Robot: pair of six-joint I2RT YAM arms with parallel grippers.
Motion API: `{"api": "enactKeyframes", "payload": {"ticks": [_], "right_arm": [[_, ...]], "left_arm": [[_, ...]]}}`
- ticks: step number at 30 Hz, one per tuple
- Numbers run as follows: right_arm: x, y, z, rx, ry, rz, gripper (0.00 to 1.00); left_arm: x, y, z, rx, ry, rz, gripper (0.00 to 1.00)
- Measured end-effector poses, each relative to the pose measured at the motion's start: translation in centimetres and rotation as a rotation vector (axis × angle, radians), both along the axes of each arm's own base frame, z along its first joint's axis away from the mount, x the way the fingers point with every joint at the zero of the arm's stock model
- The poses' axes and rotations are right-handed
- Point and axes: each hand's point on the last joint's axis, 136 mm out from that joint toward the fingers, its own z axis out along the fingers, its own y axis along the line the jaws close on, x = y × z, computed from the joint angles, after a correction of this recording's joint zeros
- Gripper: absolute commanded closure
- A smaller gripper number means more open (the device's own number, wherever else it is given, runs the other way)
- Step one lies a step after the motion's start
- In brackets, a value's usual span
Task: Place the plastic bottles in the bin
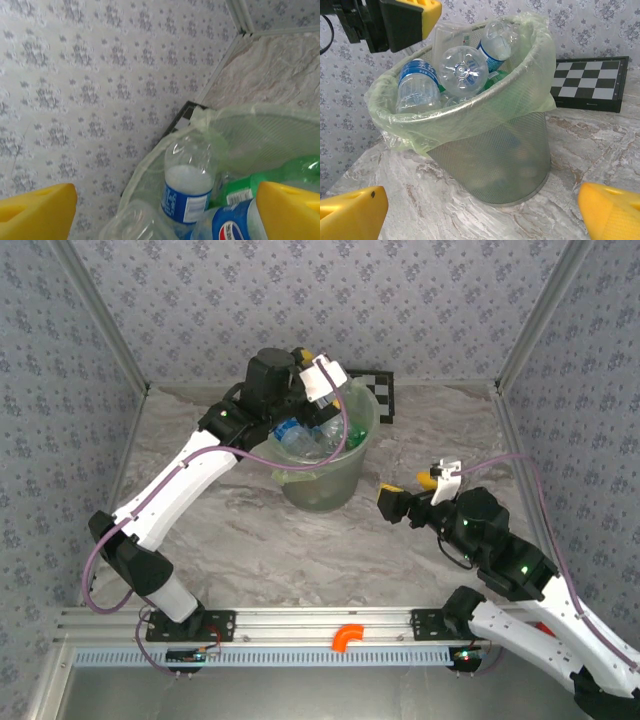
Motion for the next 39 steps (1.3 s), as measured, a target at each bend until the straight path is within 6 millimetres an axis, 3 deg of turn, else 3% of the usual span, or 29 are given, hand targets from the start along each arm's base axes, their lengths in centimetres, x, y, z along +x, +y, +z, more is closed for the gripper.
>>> {"api": "enactKeyframes", "payload": {"ticks": [8,12,16,29,36,39], "right_arm": [[0.1,0.0,0.2,0.008,-0.007,-0.003,0.01],[0.1,0.0,0.2,0.007,-0.006,-0.002,0.01],[0.0,-0.1,0.3,0.008,-0.008,-0.004,0.01],[0.0,-0.3,0.4,0.012,-0.012,-0.01,0.01],[0.1,-0.3,0.4,0.013,-0.011,-0.009,0.01],[0.1,-0.2,0.3,0.009,-0.006,-0.006,0.01]], "left_arm": [[0.2,-0.2,-2.0,0.039,0.043,0.0,0.09],[1.0,-1.1,-3.9,0.063,0.072,-0.003,0.1],[1.3,-2.2,-4.5,0.07,0.077,-0.015,0.1],[2.6,-3.6,-4.2,0.045,0.066,0.007,0.08],[1.8,-3.5,-3.7,-0.02,0.124,0.012,0.0],[0.9,-3.0,-1.9,-0.086,0.131,0.024,0.0]]}}
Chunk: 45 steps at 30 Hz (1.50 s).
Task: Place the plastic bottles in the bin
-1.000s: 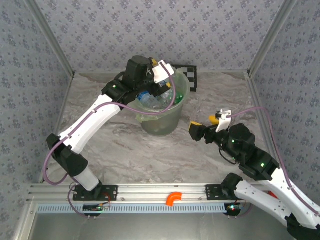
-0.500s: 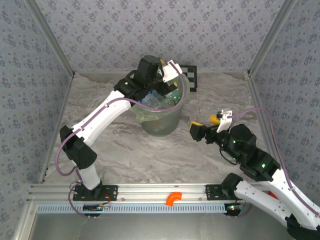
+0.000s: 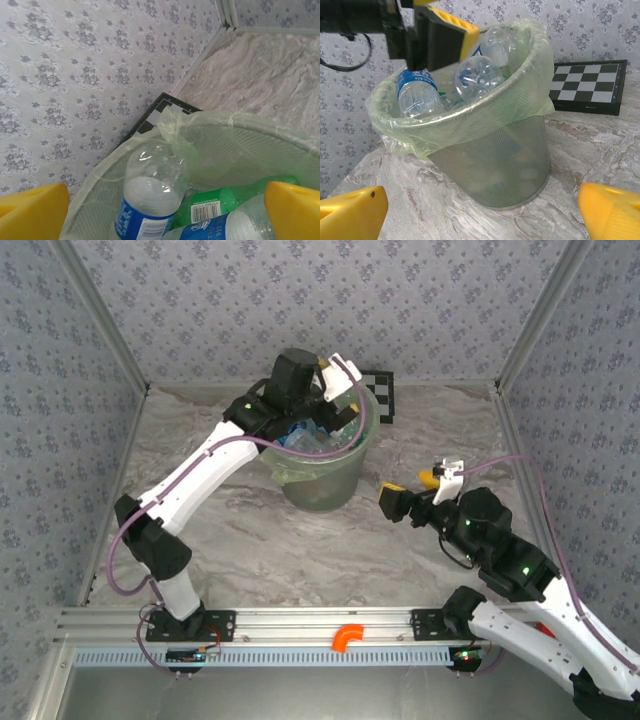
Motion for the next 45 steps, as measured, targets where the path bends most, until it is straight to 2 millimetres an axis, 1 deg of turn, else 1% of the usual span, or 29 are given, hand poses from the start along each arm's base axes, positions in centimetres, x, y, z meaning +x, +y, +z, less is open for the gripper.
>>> {"api": "enactKeyframes", "payload": {"ticks": [1,3,6,7,9,10,12,14,17,19,22,25,28,32,36,38,41,43,45], "right_arm": [[0.0,0.1,-0.1,-0.001,0.002,0.001,0.01],[0.1,0.1,-0.1,-0.004,0.005,0.0,0.01],[0.2,-0.1,-0.2,-0.004,0.005,-0.007,0.01],[0.2,-0.1,-0.2,-0.004,0.006,-0.008,0.01],[0.3,-0.2,-0.2,-0.004,0.006,-0.015,0.01],[0.4,-0.3,-0.2,-0.004,0.005,-0.019,0.01],[0.6,-0.6,-0.2,-0.006,0.004,-0.035,0.01],[0.9,-1.0,-0.2,-0.011,0.002,-0.059,0.01],[1.5,-2.0,-0.8,-0.029,0.003,-0.115,0.01],[2.0,-2.9,-1.5,-0.049,0.01,-0.16,0.01],[2.8,-4.3,-3.0,-0.089,0.022,-0.231,0.01],[3.7,-6.0,-4.8,-0.135,0.035,-0.309,0.0],[4.5,-7.8,-6.3,-0.184,0.038,-0.389,0.0],[6.0,-10.2,-8.4,-0.253,0.031,-0.5,0.01],[7.9,-12.6,-11.4,-0.331,0.059,-0.599,0.01],[8.9,-13.5,-12.9,-0.366,0.063,-0.629,0.01],[10.2,-14.6,-16.3,-0.431,0.089,-0.651,0.01],[10.9,-15.3,-18.8,-0.489,0.122,-0.66,0.01],[11.8,-16.1,-20.5,-0.534,0.155,-0.672,0.01]], "left_arm": [[-0.4,0.4,0.8,-0.024,-0.005,0.01,0.0],[-1.5,1.9,2.8,-0.09,-0.024,0.043,0.0],[-3.5,5.1,5.2,-0.196,-0.058,0.104,0.0],[-4.2,6.2,5.8,-0.226,-0.066,0.123,0.0],[-5.3,8.9,6.4,-0.294,-0.082,0.184,0.0],[-5.7,10.2,6.5,-0.319,-0.085,0.217,0.0],[-6.3,13.3,5.8,-0.365,-0.086,0.302,0.0],[-6.7,16.2,4.4,-0.393,-0.077,0.397,0.0],[-7.0,20.6,1.1,-0.416,-0.047,0.55,0.0],[-7.3,24.0,-1.5,-0.424,-0.018,0.671,0.0],[-8.0,27.9,-5.4,-0.431,0.024,0.816,0.0],[-8.9,30.9,-9.4,-0.44,0.065,0.936,0.0],[-9.2,33.3,-13.2,-0.43,0.108,1.049,0.0],[-8.9,35.5,-17.8,-0.362,0.183,1.163,0.0],[-8.0,36.3,-21.1,-0.325,0.22,1.221,0.0],[-7.5,36.6,-22.3,-0.327,0.217,1.239,0.0],[-6.7,37.5,-24.2,-0.308,0.202,1.264,0.0],[-5.7,38.3,-25.5,-0.286,0.194,1.28,0.0],[-4.9,38.8,-26.8,-0.28,0.187,1.286,0.0]]}}
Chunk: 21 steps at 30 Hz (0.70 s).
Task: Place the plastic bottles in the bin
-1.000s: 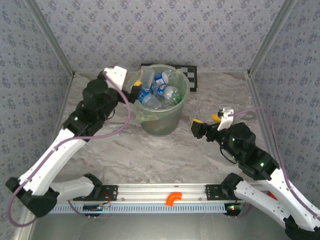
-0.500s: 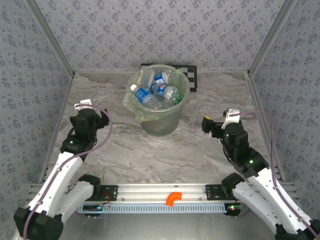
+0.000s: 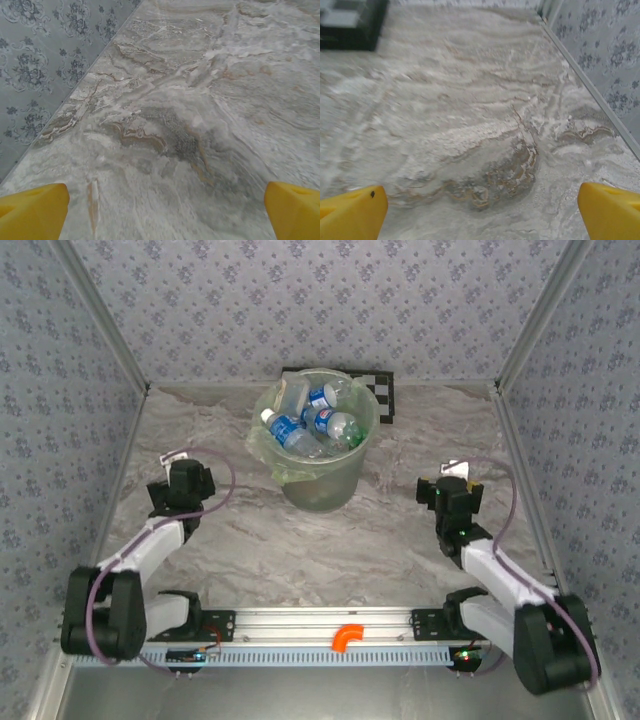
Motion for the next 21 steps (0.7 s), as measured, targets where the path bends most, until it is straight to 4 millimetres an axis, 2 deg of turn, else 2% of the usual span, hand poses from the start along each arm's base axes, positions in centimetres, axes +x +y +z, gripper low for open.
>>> {"api": "enactKeyframes", "payload": {"ticks": [4,7,11,15,17,21], "right_arm": [[1.9,-0.9,-2.4,-0.057,0.012,-0.014,0.01],[2.9,-0.8,-3.6,-0.086,0.013,-0.004,0.01],[4.5,-1.9,-3.4,-0.046,-0.052,0.001,0.01],[5.0,-3.5,-4.0,0.003,-0.086,-0.001,0.01],[5.0,-3.2,-4.4,0.017,-0.078,0.024,0.01],[5.4,-2.8,-3.9,0.035,-0.098,0.041,0.01]], "left_arm": [[1.5,-0.1,-2.4,0.008,-0.005,-0.043,0.0],[2.8,-0.6,-3.3,0.021,-0.018,-0.088,0.0],[3.9,-0.8,-3.2,0.024,-0.09,-0.128,0.0],[4.3,-1.0,-3.8,0.005,-0.126,-0.162,0.0],[4.3,-0.9,-4.1,-0.005,-0.121,-0.174,0.0],[4.7,-1.0,-3.6,-0.017,-0.151,-0.188,0.0]]}}
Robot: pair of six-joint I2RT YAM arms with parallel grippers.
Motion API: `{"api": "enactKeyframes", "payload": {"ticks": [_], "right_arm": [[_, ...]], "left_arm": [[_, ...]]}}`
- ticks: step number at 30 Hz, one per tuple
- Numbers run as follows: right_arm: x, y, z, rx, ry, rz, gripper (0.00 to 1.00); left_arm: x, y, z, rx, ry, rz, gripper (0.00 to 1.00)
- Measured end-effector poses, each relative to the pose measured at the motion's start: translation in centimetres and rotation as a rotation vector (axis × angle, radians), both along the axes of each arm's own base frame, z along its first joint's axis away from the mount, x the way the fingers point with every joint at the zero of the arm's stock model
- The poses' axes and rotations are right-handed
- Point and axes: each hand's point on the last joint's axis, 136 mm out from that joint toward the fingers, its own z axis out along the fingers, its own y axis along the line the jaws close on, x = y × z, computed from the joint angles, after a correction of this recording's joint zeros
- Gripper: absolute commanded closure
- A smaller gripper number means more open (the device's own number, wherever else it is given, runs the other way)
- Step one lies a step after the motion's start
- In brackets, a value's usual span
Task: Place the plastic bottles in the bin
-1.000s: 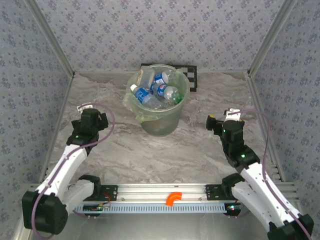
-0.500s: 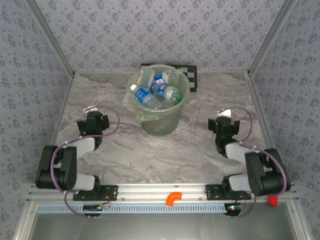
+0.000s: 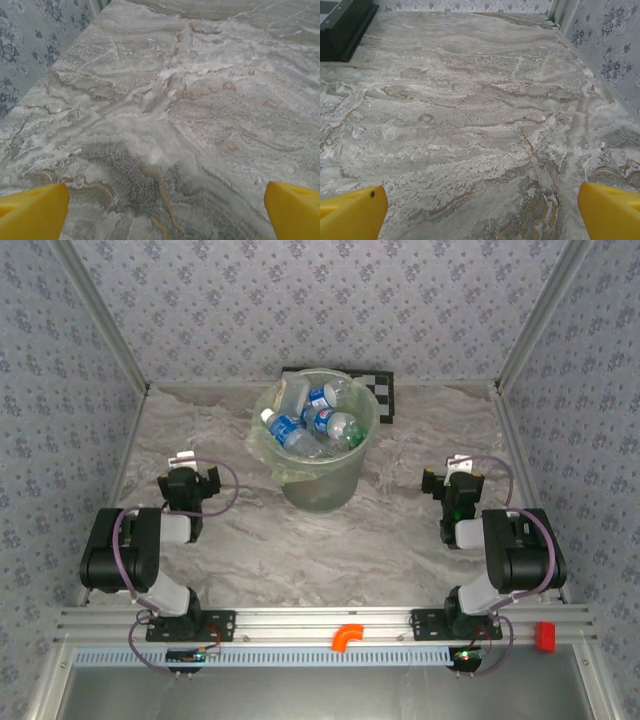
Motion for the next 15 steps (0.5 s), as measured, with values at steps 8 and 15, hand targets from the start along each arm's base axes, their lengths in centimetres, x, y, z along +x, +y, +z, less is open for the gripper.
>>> {"api": "enactKeyframes", "payload": {"ticks": [8,15], "right_arm": [[0.2,-0.22,0.33,0.002,-0.01,-0.014,0.0],[0.18,-0.35,0.34,-0.001,-0.01,-0.021,0.01]], "left_arm": [[0.22,-0.36,0.27,-0.009,-0.014,-0.019,0.0],[0.22,-0.37,0.27,-0.009,-0.014,-0.02,0.0]]}}
